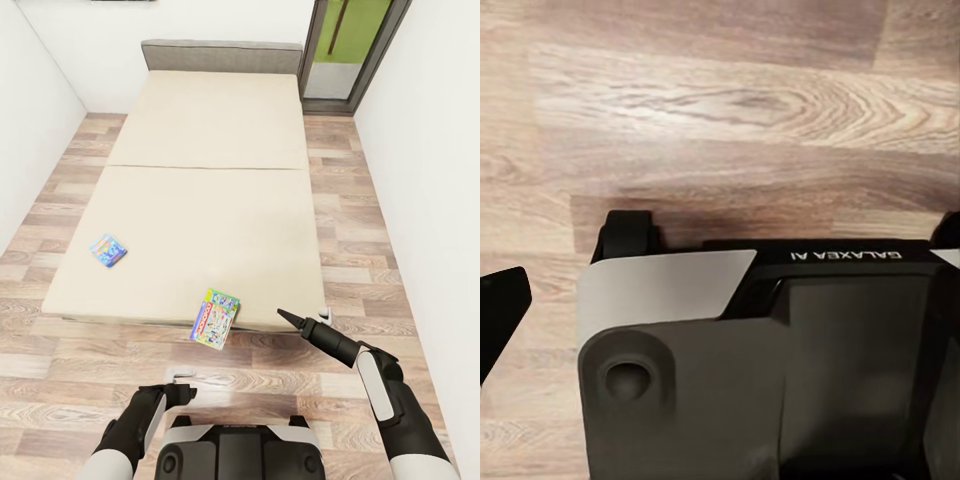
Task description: Put all the toys in the child's room - the three board games (two on the bed and one on the table), the two jigsaw puzzles on the table, and the tennis ball on the table - inside the toy box on the table in the child's room.
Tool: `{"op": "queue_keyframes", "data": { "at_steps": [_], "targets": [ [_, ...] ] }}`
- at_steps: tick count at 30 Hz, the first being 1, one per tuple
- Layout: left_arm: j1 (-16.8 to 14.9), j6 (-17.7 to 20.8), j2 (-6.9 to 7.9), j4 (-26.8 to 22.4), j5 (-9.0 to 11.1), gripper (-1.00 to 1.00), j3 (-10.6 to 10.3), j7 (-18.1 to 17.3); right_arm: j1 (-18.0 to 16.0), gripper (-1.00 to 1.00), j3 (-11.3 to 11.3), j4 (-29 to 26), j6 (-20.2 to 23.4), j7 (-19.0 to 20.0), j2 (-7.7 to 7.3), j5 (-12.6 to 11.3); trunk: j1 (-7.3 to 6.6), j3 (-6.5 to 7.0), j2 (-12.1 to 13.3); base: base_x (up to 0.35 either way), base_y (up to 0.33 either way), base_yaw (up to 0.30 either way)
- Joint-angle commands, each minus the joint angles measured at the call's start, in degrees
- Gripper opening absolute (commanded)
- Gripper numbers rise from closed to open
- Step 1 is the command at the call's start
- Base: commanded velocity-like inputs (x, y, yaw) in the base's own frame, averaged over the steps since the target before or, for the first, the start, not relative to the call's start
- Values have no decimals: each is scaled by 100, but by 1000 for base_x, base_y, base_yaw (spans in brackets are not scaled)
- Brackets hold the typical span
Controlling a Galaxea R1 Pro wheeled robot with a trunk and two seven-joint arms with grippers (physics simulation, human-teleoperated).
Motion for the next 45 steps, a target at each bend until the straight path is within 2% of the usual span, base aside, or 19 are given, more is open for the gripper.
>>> {"op": "queue_keyframes", "data": {
  "at_steps": [1, 7, 14, 15, 17, 22, 28, 30, 33, 37, 40, 45],
  "targets": [
    [-1, 29, -5, -11, -61, 100, 42, -58, -2, 100, -5, 0, 30, 7, 0, -20, 2, 5, -5, 0, 0, 0],
    [-1, 122, 47, -13, -64, 100, 58, -67, -2, 100, -6, 6, 21, 8, 0, -20, 2, 60, -5, 0, 0, 0],
    [-13, 345, 269, -11, -62, 100, 88, -97, -2, 100, -10, 27, 11, 9, 0, -20, 2, 124, -5, 0, 0, 0],
    [-16, 473, 508, -11, -61, 100, 89, -99, -2, 100, -11, 28, 11, 7, 0, -20, 2, 133, -5, 0, 0, 0],
    [-31, 499, 675, -11, -48, 100, 97, -107, -2, 100, -13, 37, 9, 1, 0, -26, 2, 151, -5, 0, 0, 0],
    [-43, 521, 879, -11, -41, 100, 102, -116, -2, 100, -29, 82, 2, -40, 5, -28, 2, 197, -5, 0, 0, 0],
    [-45, 533, 940, -11, -59, 100, 105, -114, -2, 100, -328, 138, 9, -282, 15, -29, 2, 252, -5, 0, 0, 0],
    [-45, 533, 954, -14, -59, 100, 108, -111, -2, 100, -364, 140, 11, -309, 16, -29, 2, 271, -5, 0, 0, 0],
    [-45, 534, 1019, -17, -57, 100, 112, -115, -2, 100, -403, 146, 15, -341, 20, -32, 2, 298, -5, -6, 2, 0],
    [-51, 528, 1183, -19, -24, 100, 119, -123, -2, 100, -451, 226, 14, -369, 19, -36, 2, 335, -5, -54, 102, 0],
    [-49, 523, 1299, -19, -2, 100, 120, -130, -2, 100, -647, 315, 17, -404, 22, -38, 2, 363, -5, -45, 172, 0],
    [-46, 518, 1361, -20, 7, 100, 117, -132, -2, 100, -856, 380, 26, -434, 25, -41, 2, 408, -5, -12, 55, 0]
  ]
}}
